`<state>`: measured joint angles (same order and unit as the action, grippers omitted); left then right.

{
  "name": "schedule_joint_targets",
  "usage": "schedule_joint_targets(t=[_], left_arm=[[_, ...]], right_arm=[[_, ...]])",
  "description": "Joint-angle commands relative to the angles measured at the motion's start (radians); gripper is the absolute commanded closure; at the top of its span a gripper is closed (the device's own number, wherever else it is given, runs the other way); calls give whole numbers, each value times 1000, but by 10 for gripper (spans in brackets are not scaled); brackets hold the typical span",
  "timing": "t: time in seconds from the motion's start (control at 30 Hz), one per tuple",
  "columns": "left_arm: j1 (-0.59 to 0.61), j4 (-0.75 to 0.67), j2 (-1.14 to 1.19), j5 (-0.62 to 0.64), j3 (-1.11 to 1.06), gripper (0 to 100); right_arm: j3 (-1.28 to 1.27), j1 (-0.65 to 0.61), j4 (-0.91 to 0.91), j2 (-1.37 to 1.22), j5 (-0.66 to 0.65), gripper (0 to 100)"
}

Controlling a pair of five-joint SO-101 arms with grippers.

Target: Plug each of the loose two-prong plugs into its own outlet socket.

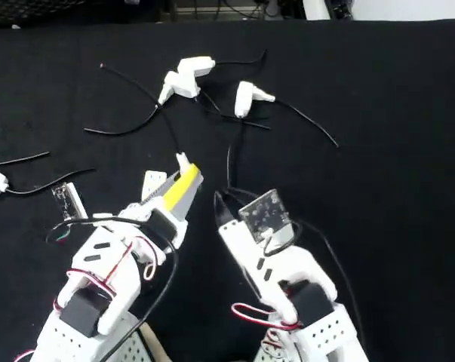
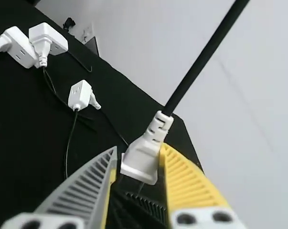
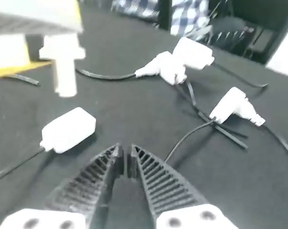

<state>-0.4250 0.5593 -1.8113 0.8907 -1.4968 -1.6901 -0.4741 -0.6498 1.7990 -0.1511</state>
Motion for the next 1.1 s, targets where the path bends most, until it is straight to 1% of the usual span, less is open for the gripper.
schedule_joint_targets(t=[0.0,0.07,0.13,0.23,0.3,0.4,0.6,0.67,0.73,0.8,0.97,1.07], left_arm=[[-18,3,-5,-31,22,970],[-19,6,-5,-44,22,970],[-19,9,-6,-44,21,970],[-33,57,-6,-49,10,970],[-74,60,-5,-54,-16,970],[-104,35,-5,-83,-25,970],[-62,20,-3,-81,-27,970],[-51,-6,-3,-81,-31,970],[-51,-25,-5,-84,-48,970],[-39,-26,-5,-84,-48,970],[-4,-31,-5,-81,-45,970],[12,-31,-6,-81,-44,970]], right_arm=[[61,-21,-37,124,3,986],[65,-21,-35,124,2,986],[65,-21,-35,124,-41,986],[79,-21,-37,124,-58,986],[116,-15,-69,124,-44,986],[185,-15,-137,122,31,986],[334,-37,-233,119,34,986],[352,-51,-247,87,23,986],[360,-87,-218,-2,-15,986],[432,-92,-216,-134,-37,986],[699,-112,-313,-550,-43,986],[825,-121,-394,-727,-37,986]])
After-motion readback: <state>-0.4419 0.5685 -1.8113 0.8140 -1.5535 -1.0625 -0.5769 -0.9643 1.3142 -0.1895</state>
